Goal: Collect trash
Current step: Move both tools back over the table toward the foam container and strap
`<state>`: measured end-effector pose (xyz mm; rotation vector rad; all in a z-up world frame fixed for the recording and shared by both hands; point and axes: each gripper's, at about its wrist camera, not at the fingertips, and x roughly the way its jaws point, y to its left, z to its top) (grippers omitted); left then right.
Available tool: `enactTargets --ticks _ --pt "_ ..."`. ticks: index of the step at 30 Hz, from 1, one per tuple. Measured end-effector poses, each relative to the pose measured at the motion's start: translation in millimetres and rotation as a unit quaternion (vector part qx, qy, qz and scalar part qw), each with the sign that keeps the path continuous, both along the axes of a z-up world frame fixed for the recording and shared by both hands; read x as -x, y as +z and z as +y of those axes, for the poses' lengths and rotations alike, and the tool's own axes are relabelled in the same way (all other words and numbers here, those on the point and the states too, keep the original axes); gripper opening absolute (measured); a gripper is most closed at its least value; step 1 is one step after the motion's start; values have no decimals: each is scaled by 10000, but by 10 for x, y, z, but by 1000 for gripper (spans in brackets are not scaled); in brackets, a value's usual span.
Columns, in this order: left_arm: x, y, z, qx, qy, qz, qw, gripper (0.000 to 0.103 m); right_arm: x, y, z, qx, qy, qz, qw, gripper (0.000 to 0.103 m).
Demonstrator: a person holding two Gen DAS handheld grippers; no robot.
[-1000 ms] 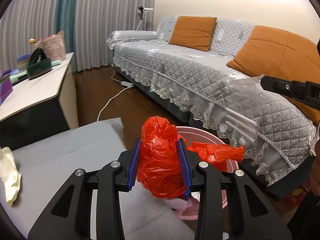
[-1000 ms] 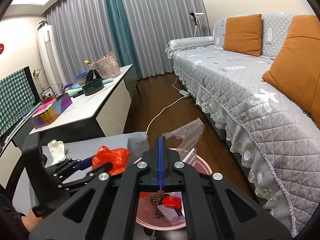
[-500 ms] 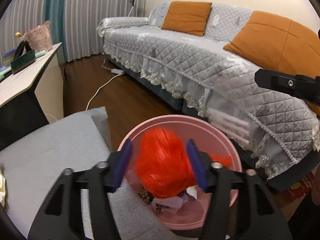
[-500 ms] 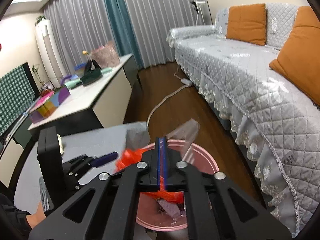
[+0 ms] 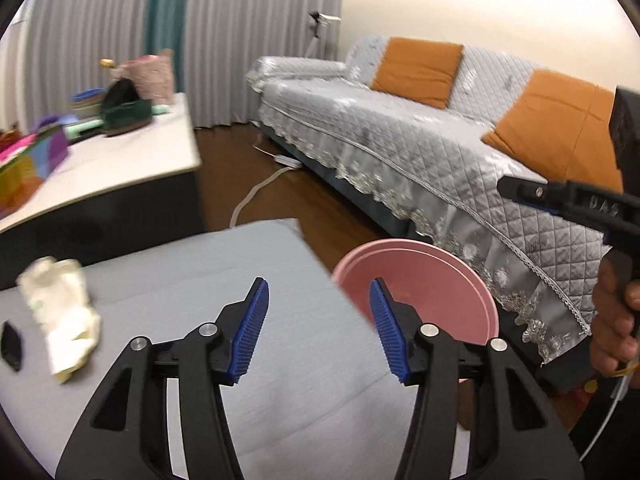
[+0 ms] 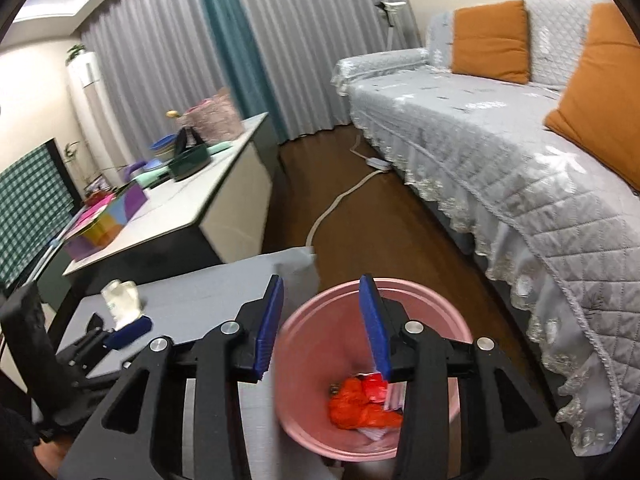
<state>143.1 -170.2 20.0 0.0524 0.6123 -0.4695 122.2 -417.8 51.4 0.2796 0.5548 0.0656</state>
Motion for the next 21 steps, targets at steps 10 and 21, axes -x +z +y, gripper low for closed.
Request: enactTargets --ticks 10,21 --pt "253 307 1215 -91 981 -288 9947 46 -64 68 1026 -50 904 -270 9955 40" --pt "211 15 2312 159 2290 -196 9731 45 -339 -173 1929 12 1713 -163 9851 27"
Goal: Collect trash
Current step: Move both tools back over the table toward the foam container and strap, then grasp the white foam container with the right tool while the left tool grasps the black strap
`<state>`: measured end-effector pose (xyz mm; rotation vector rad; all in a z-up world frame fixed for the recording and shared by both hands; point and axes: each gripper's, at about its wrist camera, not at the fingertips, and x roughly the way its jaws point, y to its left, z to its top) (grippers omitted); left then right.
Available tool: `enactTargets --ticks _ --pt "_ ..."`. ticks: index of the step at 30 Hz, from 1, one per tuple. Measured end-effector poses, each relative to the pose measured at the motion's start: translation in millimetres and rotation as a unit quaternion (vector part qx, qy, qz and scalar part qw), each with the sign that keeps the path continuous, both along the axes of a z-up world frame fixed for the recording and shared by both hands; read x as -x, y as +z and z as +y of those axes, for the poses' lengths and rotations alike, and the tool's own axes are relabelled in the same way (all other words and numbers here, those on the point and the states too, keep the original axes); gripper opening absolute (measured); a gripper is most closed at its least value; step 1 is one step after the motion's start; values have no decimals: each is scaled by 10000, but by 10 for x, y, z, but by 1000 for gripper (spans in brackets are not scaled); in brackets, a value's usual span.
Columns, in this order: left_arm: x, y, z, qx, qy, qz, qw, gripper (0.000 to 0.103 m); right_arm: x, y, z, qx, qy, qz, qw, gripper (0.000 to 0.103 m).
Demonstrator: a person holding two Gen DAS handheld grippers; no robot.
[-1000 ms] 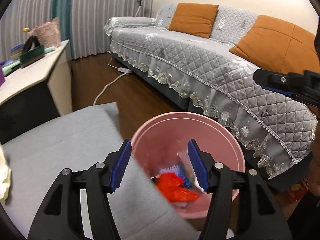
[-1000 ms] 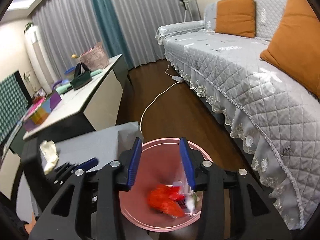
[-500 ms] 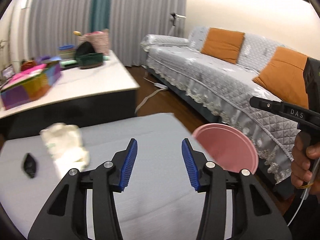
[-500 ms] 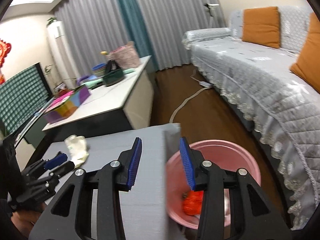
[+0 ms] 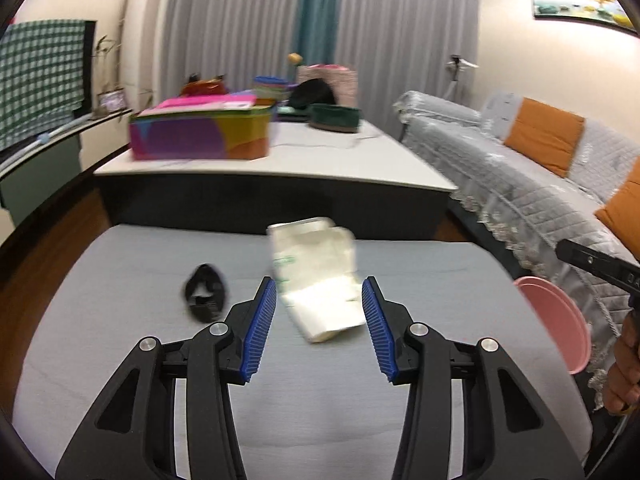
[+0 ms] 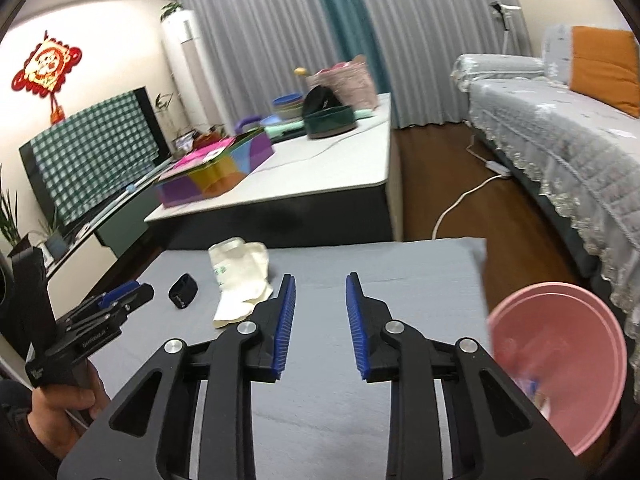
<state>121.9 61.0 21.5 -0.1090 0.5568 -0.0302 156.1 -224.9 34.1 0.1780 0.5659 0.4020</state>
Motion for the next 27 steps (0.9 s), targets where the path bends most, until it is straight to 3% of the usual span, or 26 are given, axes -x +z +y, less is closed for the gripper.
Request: enactTargets --ticks 9,22,27 --pt "-172 -207 683 263 833 214 9959 45 -336 -221 557 76 405 181 9990 27" --pt "-470 -519 872 229 1110 643 9915 36 -933 -598 1106 11 720 611 9955 28" --pt "-598 -611 953 269 1214 738 9895 36 -1175 -707 1271 65 745 749 9944 40"
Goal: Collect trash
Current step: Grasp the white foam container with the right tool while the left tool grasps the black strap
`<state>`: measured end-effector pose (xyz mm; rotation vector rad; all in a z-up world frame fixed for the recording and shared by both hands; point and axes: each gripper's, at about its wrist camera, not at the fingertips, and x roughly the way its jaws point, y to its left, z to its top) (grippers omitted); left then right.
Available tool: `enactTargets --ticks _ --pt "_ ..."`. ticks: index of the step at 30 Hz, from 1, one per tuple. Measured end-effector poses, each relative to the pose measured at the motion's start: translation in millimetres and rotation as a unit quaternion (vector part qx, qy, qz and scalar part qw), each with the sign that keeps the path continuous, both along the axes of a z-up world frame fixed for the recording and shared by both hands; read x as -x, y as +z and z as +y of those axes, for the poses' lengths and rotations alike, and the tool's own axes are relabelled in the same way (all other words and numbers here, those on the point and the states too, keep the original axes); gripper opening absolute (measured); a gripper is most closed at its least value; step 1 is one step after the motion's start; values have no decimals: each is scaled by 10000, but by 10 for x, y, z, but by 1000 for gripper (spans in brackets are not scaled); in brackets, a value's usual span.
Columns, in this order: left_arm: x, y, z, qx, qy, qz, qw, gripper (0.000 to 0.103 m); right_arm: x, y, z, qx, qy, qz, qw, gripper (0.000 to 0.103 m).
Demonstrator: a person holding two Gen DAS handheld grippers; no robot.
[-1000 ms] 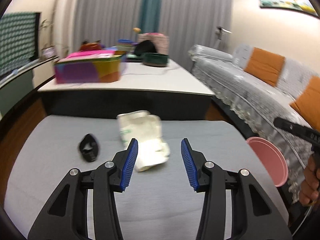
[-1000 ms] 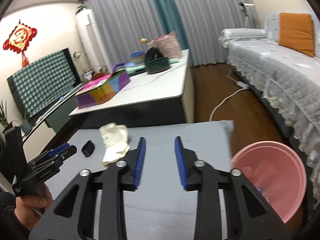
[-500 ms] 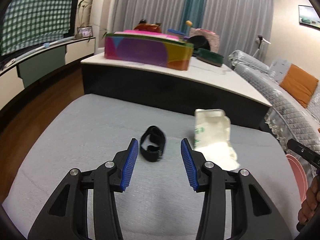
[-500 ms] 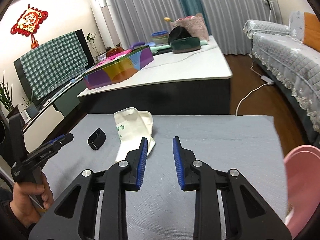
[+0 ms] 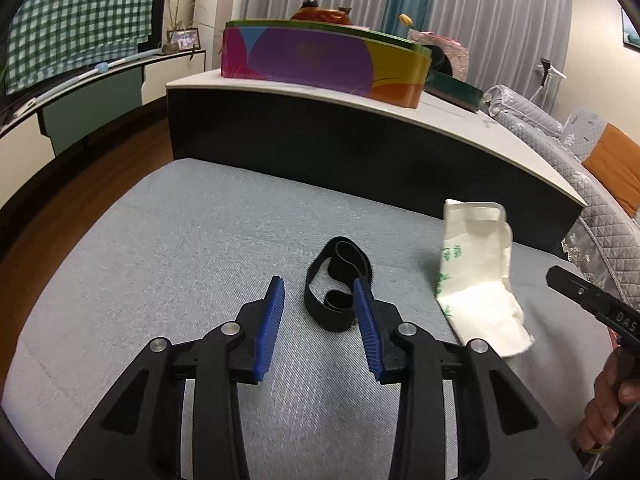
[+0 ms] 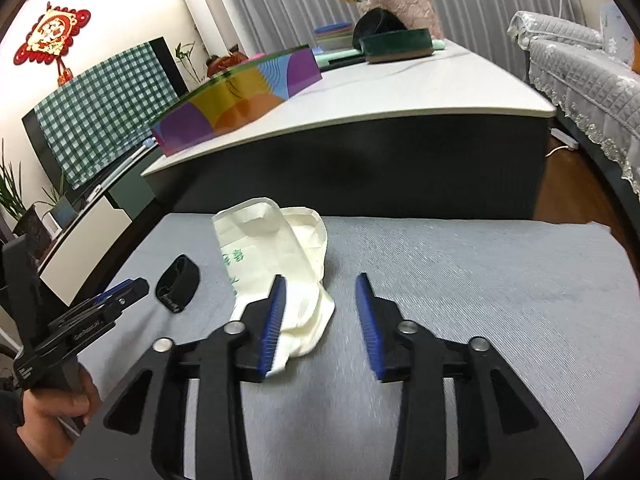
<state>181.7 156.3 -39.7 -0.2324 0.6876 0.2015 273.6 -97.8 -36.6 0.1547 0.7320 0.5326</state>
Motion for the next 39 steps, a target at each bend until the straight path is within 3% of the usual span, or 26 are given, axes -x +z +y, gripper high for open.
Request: enactTargets --ticks 6,14,16,22,39 --pt "-111 -39 80 138 70 71 9999 36 -304 -116 196 96 121 332 9993 44" --pt "-260 -117 143 309 148 363 9988 34 -396 -210 390 359 397 530 9972 43" --pt "-278 -117 125 275 111 391 9988 31 -393 -212 427 428 470 536 9965 34" --pt "-288 -96 59 204 11 428 9989 7 -284 -170 446 491 632 443 9958 7" --pt "-116 -5 29 312 -44 312 9990 1 197 301 129 546 331 -64 9979 3"
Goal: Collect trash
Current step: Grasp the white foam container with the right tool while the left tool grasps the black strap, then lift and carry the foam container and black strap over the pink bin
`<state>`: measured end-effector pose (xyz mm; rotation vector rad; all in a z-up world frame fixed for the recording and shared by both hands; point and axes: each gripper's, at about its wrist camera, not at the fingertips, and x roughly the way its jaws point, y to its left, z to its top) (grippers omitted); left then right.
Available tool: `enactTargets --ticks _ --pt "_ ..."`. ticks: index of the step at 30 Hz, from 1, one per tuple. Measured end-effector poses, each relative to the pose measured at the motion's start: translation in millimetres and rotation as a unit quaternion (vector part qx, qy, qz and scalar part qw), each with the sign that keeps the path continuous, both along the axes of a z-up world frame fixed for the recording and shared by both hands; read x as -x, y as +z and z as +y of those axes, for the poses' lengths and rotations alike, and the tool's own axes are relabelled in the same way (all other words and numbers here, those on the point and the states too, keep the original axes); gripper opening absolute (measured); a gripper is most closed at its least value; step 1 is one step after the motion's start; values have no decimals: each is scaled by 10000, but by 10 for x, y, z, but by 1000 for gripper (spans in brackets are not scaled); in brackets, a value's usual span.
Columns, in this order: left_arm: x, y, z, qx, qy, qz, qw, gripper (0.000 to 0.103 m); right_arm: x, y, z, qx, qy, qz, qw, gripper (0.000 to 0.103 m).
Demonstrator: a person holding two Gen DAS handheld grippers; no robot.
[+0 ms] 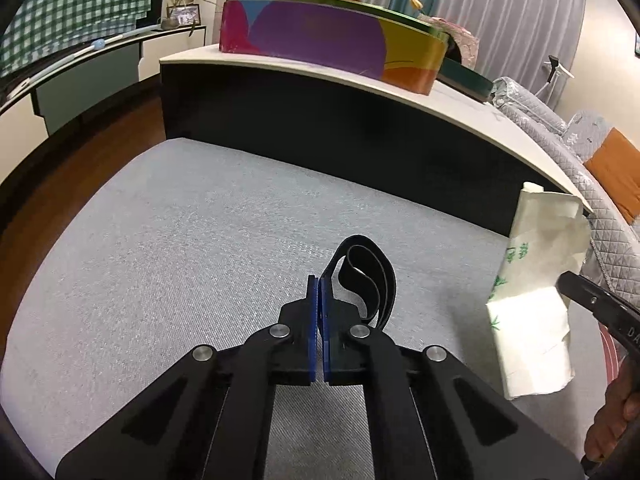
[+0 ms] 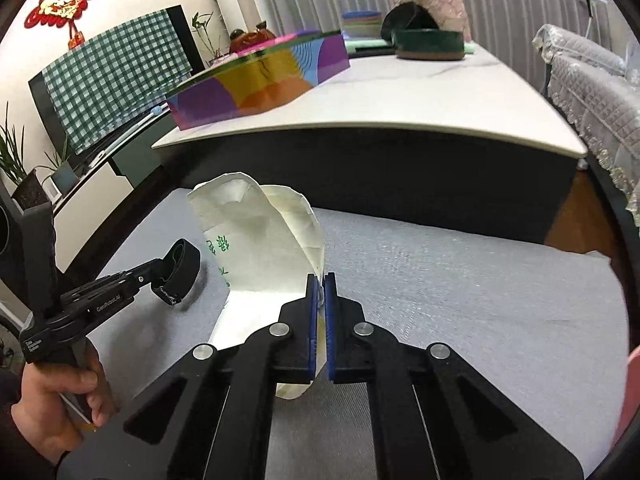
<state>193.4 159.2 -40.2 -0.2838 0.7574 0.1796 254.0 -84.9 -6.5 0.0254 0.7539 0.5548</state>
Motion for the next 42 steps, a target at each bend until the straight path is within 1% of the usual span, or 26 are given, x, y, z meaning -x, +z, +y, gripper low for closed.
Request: enactTargets --ticks 4,8,13,16,26,33,42 --pt "80 75 -65 0 -61 -108 9999 1 154 107 -167 115 -203 -159 9996 3" --pt "169 191 -190 -94 -193 -242 9995 1 331 209 -377 214 -490 -318 9981 3" --pt "305 315 -359 -191 -354 -353 9986 1 578 369 -644 185 -814 -496 9953 3" --pt "403 410 -490 -298 -505 -451 9973 1 736 475 -774 204 -919 -633 9936 3" --pt "699 642 -1002 -422 -1053 -714 9910 1 1196 742 -1273 315 -1185 -1035 9870 3" --pt "823 668 -1260 -422 -1342 -819 9867 1 1349 833 -1607 270 -1406 -1161 9829 3" --pt "877 658 -1554 -527 -1673 -905 9803 1 1424 738 -1899 124 -1701 -1173 9783 3"
